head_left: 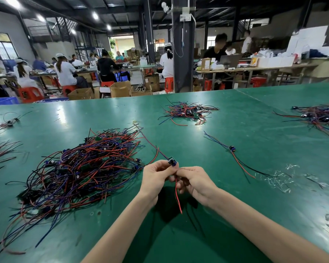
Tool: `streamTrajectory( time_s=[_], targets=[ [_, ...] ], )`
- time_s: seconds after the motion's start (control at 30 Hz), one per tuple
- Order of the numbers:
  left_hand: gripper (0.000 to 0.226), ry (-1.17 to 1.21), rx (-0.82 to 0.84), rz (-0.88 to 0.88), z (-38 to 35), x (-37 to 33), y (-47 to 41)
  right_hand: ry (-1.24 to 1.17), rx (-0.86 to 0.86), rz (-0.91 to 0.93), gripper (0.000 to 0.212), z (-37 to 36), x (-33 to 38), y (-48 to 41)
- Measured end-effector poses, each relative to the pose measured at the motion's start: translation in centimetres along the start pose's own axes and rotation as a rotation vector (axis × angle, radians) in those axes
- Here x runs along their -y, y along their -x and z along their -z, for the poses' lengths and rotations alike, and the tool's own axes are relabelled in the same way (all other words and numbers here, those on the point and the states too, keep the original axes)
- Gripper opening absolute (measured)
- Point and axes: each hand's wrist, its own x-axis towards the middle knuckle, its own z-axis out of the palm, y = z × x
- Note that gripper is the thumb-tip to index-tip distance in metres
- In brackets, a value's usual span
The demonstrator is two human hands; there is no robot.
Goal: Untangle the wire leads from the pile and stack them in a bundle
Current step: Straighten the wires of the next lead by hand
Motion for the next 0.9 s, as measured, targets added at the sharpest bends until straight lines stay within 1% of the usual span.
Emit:
streamTrajectory(
  time_s=[0.17, 0.3, 0.4, 0.5, 0.77, 0.9],
  targets=[
    [0.008, -0.065, -0.037, -0.037, 0.25, -0.14, -0.08, 0.190, 0.008, 0.059, 0.024, 0.41, 0.39, 0.03],
    [0.007, -0.090, -0.070, -0.036, 0.41, -0.28, -0.29, 0.254, 0.055, 0.092, 0.019, 0.40, 0.62, 0.05],
    [0.009, -0.053, -0.113, -0.035, 0.55, -0.49, -0.47, 0.277, 0.052, 0.101, 0.016, 0.41, 0.50, 0.24],
    [0.008, -0.003, -0.148, -0.019, 0.86, -0.78, -0.72, 0.307, 0.051, 0.090, 0.018, 0.28, 0.28, 0.44],
    [0.010, 0.003, -0.160, 0.024, 0.66, -0.93, -0.51, 0.310, 0.038, 0.052, 0.018, 0.21, 0.26, 0.56],
    [0.008, 0.068, -0.142, 0.094, 0.51, -0.92, -0.44, 0.258, 0.028, -0.001, 0.021, 0.30, 0.28, 0.44]
  ],
)
